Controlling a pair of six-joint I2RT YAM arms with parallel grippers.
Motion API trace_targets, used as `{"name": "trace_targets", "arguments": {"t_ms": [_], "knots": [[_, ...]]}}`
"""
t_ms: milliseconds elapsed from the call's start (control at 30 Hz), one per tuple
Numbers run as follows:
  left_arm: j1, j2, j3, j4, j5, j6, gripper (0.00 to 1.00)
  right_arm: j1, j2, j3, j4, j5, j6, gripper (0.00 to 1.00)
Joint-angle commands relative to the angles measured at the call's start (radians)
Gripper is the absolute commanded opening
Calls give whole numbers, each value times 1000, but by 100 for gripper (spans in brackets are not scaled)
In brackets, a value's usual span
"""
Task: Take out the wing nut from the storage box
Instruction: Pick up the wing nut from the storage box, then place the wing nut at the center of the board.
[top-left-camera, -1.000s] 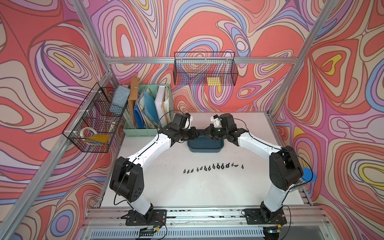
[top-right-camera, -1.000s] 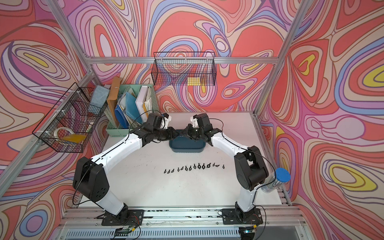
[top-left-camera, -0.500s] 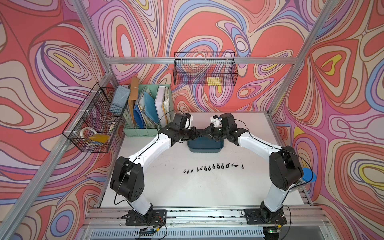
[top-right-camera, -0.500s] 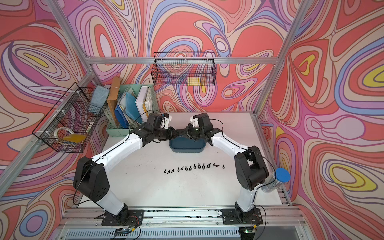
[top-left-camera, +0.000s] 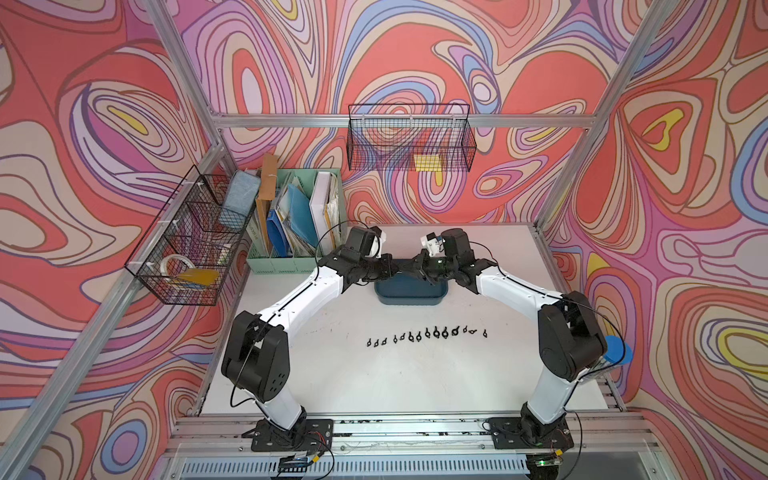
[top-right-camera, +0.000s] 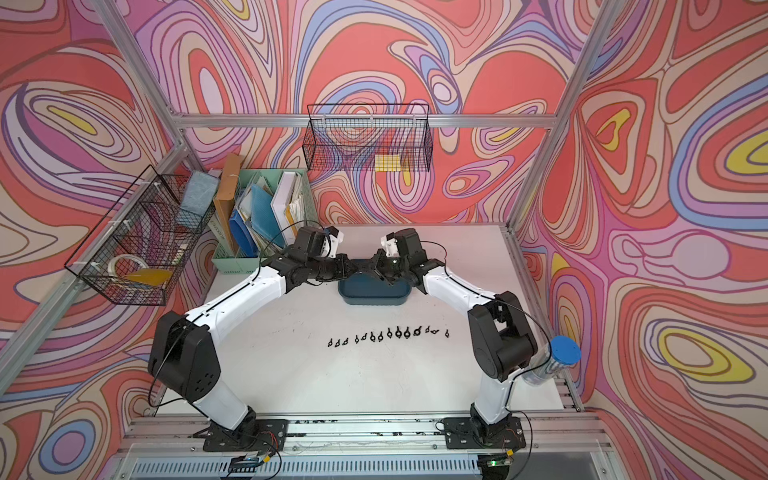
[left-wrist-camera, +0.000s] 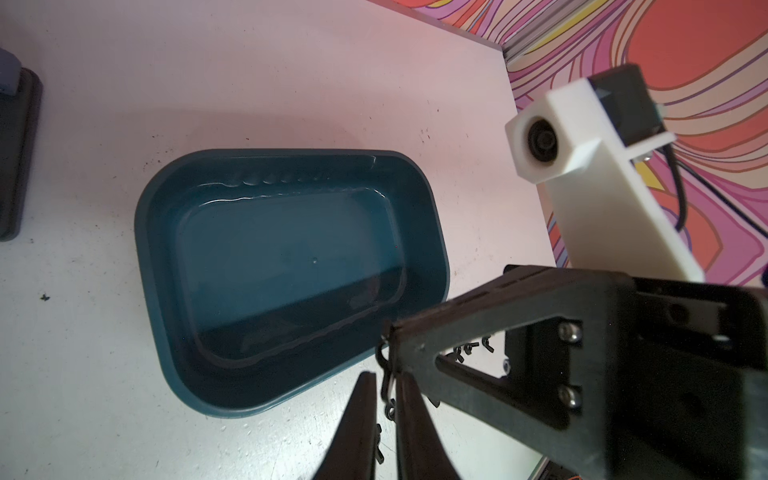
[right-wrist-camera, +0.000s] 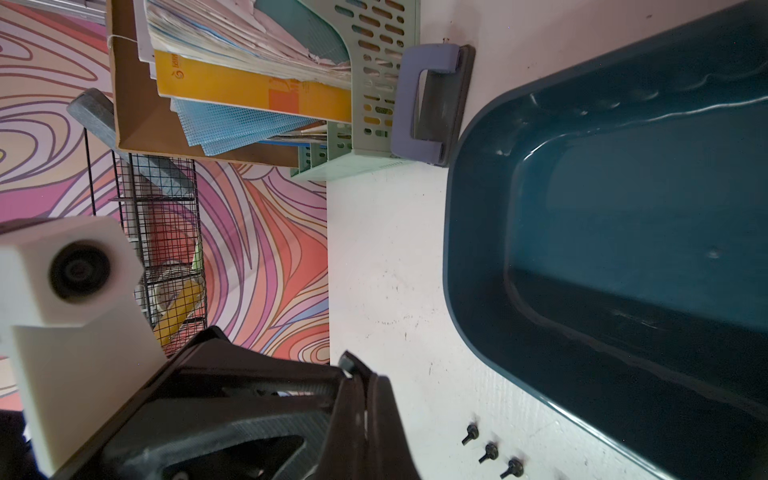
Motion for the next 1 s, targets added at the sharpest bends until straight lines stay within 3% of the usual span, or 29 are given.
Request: {"name": "trace_targets", "arguments": {"t_ms": [0,133,300,700,800,933,967], "knots": [[3,24,-10,27,24,14,17,4,-20,-11,37,-31,9,0],[3,23,-15,30,21,16,17,4,-20,-11,49,-37,15,0],[2,21,-14,36,20,15,0,3,-17,-10,51,-40,21,0],[3,2,-14,34,-4,10,0,4,-23,-29,56,-21,26,3],[3,-7,-18,27,-17,16,0,-4,-23,-39,44,-4,18,16],[3,-14,-18,3,-41,25,0,-28,-61,-57,17,23,-2,43],[3,-15,-18,-6,-48,27,0,-35,-68,-62,12,30,-8,45]]}}
